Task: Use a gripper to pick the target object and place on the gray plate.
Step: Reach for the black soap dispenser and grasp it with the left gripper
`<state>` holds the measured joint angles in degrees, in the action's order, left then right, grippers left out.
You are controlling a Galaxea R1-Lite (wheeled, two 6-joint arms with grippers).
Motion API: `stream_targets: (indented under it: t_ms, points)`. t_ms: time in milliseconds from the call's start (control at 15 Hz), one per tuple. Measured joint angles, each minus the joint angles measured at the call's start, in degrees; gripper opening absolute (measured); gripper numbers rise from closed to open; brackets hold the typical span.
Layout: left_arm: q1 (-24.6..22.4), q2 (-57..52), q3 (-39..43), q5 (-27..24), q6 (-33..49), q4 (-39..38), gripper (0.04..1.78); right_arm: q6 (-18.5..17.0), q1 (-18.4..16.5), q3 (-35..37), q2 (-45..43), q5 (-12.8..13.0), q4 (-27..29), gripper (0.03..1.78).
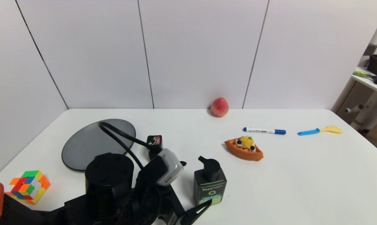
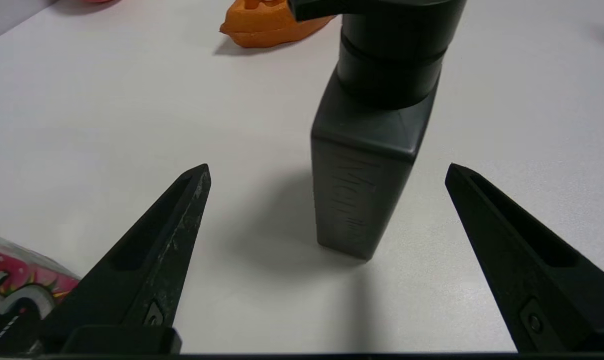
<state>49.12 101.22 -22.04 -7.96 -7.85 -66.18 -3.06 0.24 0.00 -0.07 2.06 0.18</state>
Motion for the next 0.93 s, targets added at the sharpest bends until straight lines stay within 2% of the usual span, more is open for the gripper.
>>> stream_targets:
  t_ms: [933]
  points:
    - [1.5,8.8,-5.2,0.1,1.3,-7.7,1.69,0.0,0.0,0.0,0.0,0.0,0.0,1.71]
